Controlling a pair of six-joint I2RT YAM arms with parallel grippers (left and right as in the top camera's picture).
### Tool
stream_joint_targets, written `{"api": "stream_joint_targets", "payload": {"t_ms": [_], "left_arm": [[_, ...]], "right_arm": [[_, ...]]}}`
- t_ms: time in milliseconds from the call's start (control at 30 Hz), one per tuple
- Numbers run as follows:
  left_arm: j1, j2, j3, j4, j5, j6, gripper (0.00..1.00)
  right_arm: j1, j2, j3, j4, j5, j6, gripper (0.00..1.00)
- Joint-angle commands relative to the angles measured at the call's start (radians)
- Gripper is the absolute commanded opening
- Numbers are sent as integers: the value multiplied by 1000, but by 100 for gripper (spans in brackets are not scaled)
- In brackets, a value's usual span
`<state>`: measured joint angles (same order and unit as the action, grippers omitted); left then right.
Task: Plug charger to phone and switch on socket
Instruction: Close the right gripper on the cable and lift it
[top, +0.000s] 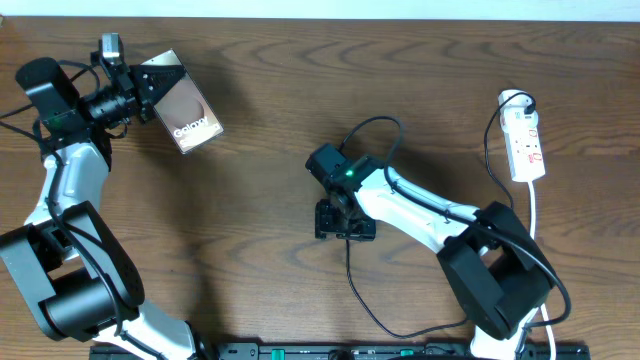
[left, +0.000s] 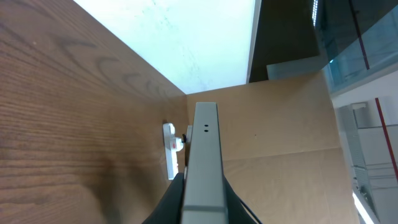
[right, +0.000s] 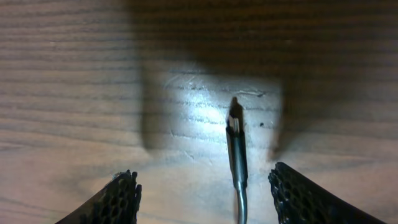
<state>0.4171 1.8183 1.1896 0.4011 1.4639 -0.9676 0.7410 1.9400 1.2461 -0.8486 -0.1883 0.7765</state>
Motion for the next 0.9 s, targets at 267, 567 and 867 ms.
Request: {"api": "stream_joint_targets", "payload": {"t_ms": [267,567,867], "left_arm": [[2,-14,10,8,16,6,7],[1,-14,10,8,16,6,7],[1,-14,10,8,16,6,7]], "right_arm": [[-24,76,-5,3,-58,-45,43],[-26,76,-5,3,-58,-44,29],[-26,76,-5,3,-61,-45,8]]}}
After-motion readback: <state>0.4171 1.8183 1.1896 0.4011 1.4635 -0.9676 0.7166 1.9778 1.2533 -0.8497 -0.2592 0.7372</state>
